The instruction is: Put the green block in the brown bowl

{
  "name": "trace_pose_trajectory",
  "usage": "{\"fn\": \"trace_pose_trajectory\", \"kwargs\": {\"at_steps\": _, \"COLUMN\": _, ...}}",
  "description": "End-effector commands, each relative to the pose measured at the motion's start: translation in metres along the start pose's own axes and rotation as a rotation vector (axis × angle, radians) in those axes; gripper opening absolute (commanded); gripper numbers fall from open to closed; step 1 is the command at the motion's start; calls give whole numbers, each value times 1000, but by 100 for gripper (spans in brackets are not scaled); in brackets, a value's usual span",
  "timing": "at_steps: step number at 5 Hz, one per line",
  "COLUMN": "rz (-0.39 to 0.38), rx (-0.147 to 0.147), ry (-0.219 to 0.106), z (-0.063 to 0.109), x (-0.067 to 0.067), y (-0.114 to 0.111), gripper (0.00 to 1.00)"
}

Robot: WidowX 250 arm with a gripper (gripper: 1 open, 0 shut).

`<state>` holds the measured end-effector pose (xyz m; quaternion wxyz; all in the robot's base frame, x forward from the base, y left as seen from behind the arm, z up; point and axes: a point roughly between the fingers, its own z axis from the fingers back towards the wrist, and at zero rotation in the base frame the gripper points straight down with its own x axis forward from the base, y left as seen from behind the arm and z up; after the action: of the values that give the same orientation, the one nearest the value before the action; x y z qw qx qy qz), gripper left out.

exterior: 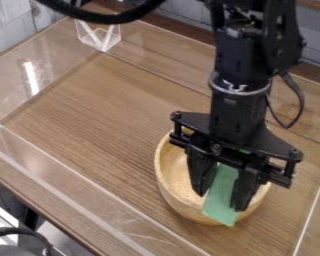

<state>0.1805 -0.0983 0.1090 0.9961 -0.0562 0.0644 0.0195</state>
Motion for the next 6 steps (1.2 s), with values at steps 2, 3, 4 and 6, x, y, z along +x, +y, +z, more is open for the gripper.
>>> {"fn": "trace_pose_trajectory", "kwargs": {"at_steps": 2, "rz": 11, "rx": -32, "ry": -52, "z": 9, "x": 2, "y": 2, "gripper": 0}}
{"fn": "trace_pose_trajectory", "kwargs": {"at_steps": 3, "rz": 14, "rx": -34, "ry": -53, "z": 9, "x": 4, "y": 4, "gripper": 0}}
{"fn": "trace_pose_trajectory", "kwargs": {"at_steps": 4, "rz": 17, "rx": -37, "ry": -55, "z": 8, "x": 6, "y": 7, "gripper": 0}}
{"fn": "trace_pose_trajectory", "kwargs": {"at_steps": 6, "rz": 21, "rx": -42, "ry": -56, "z": 5, "x": 12, "y": 11, "gripper": 0}}
